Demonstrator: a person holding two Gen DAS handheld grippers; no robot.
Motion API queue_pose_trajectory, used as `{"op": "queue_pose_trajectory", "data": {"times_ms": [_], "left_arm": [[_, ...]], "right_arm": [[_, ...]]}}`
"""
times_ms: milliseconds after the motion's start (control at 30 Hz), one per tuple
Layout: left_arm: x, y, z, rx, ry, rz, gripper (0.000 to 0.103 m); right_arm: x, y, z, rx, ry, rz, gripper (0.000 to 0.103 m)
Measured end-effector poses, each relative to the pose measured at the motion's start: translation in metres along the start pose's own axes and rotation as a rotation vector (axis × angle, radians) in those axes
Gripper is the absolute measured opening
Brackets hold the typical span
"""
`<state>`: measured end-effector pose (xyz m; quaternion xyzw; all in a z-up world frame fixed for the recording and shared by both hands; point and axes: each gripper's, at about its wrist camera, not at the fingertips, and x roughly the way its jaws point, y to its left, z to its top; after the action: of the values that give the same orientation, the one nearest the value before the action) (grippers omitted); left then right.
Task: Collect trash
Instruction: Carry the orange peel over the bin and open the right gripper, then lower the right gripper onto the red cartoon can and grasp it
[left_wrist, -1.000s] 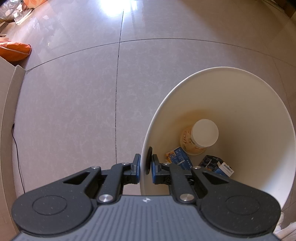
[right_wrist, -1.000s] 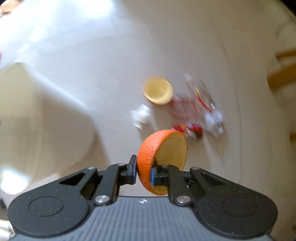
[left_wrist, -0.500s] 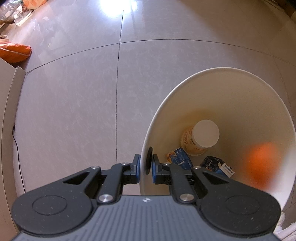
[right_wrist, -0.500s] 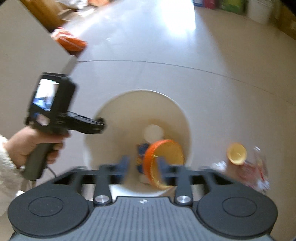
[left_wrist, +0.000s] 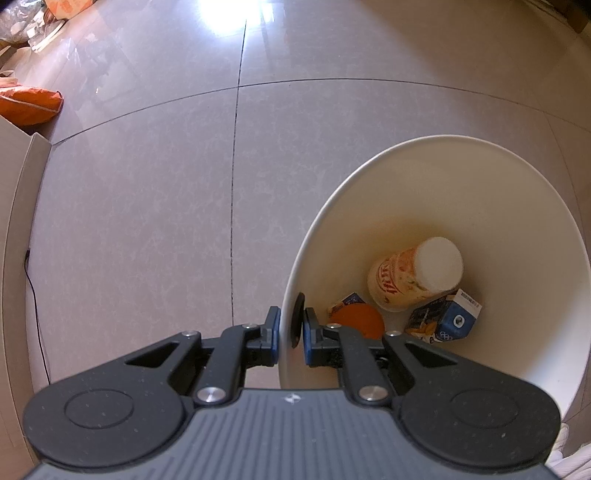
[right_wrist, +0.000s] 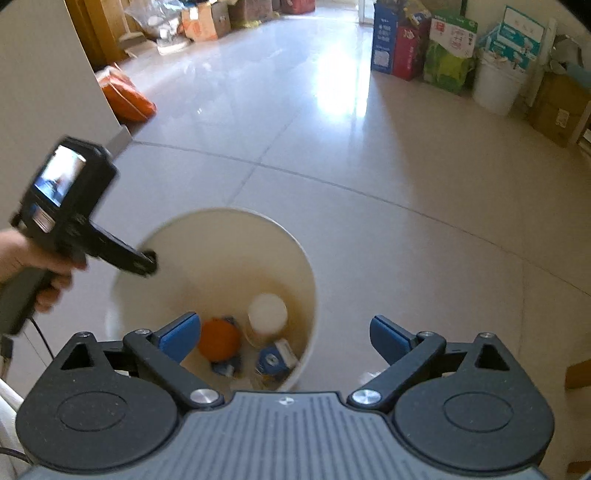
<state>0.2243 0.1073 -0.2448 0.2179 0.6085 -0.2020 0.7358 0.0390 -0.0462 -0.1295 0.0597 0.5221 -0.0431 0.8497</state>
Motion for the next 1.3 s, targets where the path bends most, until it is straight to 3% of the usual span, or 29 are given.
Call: {"op": "queue_pose_trajectory", "data": {"times_ms": [233,500,800,1100,1300], "left_arm": [[0.0,-0.001,0.0,0.002,-0.001,0.004,0.011],[-0.001,-0.004,0.0,0.005,-0.002,0.01,0.011],[-0.001,-0.005,0.0,0.005,-0.002,0.016,0.011],[-0.001,-0.004,0.001,0.001,0.005,0.015,0.011],[0.0,-0.001,0.002,-0.011,0.008,0.003,0.011]], "right_arm": [[0.019,-0.049,-0.03,0.021,0.041,-0.078,0.103],[0.068,-0.123,-0.086,0.147,0.109,-0.123,0.103],[0.132,-0.204,-0.147,0.446,0.188,-0.109,0.103],[0.19,-0.244,-0.177,0.548,0.248,-0.111,0.103],[0.215,-0.249,-0.184,0.488,0.293,-0.133,0.103]]}}
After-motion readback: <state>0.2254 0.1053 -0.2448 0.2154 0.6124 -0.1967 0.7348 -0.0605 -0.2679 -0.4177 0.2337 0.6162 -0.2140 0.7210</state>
